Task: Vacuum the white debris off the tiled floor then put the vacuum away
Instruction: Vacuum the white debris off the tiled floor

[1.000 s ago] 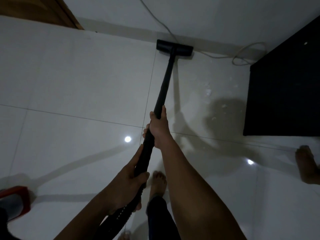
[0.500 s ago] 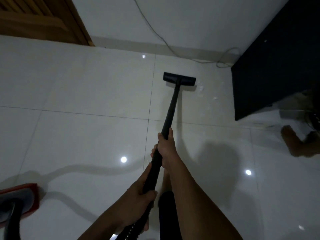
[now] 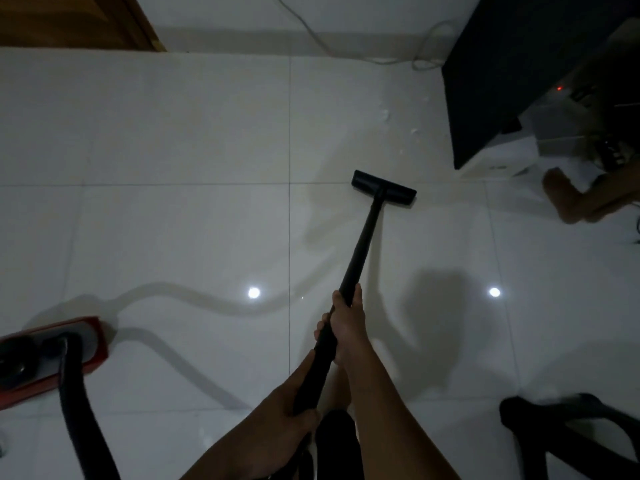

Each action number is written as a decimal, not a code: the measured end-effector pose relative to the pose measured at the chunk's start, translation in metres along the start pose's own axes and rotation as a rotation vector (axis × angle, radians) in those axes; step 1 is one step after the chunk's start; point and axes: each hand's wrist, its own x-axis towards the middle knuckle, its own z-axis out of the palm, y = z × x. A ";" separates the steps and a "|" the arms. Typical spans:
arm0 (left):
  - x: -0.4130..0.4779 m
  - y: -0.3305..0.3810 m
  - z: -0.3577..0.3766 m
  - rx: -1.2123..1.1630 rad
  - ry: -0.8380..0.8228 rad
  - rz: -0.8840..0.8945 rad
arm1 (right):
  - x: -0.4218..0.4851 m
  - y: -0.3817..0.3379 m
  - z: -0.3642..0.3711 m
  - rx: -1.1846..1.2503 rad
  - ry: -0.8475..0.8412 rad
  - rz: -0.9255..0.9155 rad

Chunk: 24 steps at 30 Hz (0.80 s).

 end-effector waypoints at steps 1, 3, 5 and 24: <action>0.003 -0.002 0.005 -0.013 0.002 -0.007 | 0.001 0.003 -0.007 0.001 0.003 0.007; 0.010 -0.004 0.016 -0.020 -0.008 -0.014 | 0.006 0.005 -0.020 0.004 0.003 0.022; 0.019 -0.005 0.025 -0.012 -0.015 -0.022 | 0.014 0.004 -0.031 0.003 -0.003 0.033; 0.183 0.115 0.028 0.025 0.136 -0.142 | 0.133 -0.186 -0.035 -0.141 -0.113 0.036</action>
